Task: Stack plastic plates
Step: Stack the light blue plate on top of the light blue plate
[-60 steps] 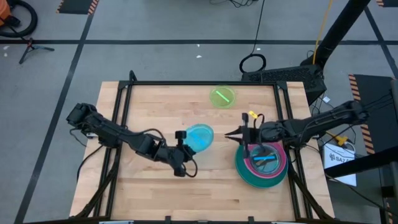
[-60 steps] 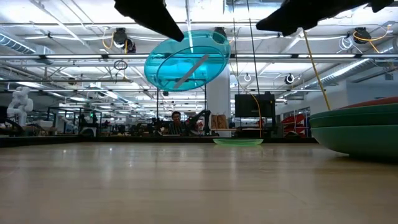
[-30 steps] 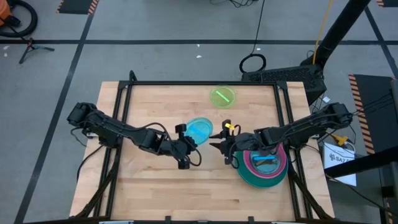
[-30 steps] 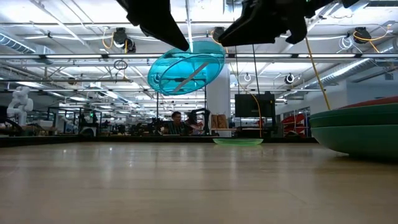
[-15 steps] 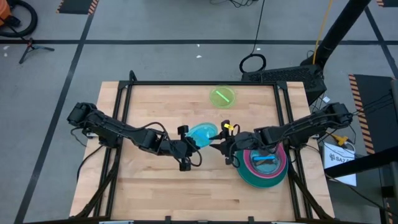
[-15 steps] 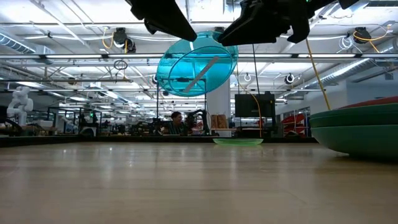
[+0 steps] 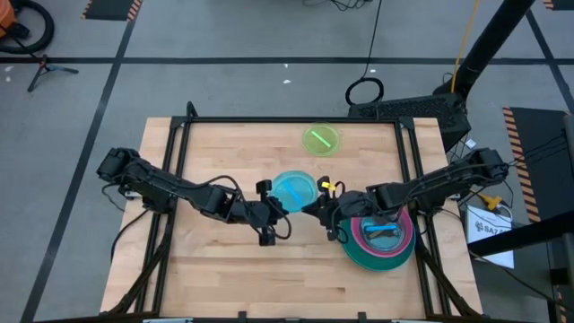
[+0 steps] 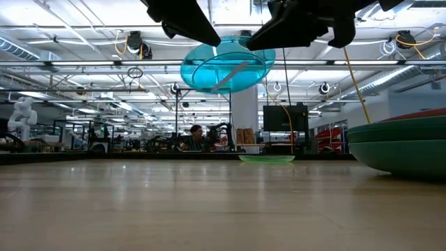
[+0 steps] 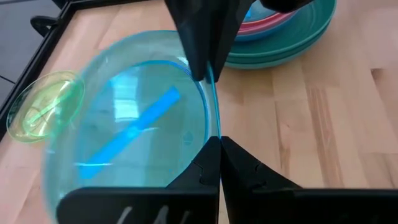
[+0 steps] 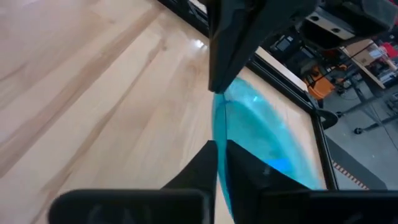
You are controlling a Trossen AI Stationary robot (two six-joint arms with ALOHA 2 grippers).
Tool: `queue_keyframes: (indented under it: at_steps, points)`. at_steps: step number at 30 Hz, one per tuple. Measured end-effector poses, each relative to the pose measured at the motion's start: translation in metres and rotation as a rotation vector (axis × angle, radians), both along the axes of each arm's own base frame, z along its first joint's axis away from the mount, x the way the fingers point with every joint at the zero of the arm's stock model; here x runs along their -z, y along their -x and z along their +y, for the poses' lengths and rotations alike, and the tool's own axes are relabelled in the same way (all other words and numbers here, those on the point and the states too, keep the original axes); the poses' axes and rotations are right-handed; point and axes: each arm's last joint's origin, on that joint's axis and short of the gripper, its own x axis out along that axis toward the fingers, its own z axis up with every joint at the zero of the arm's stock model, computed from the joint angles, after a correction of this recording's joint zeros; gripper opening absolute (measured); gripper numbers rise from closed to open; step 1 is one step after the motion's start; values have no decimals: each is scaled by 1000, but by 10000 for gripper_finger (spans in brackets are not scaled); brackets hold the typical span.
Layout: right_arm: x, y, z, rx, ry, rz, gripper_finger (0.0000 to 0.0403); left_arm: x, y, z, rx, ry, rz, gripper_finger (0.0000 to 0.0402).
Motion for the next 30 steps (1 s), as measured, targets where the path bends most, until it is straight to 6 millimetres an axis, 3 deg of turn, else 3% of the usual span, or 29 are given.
queue_keyframes:
  at_steps: [7, 19, 30]
  points:
    - [0, 0, 0, 3, 2, 0, 2, 0, 0, 2, -8, 1, -1, 12]
    - [0, 0, -1, 12, 9, -7, 1, 0, -1, 2, -6, -3, -2, 111]
    - [0, 0, -1, 13, 9, -4, 8, 1, 0, 3, -6, -6, 7, 119]
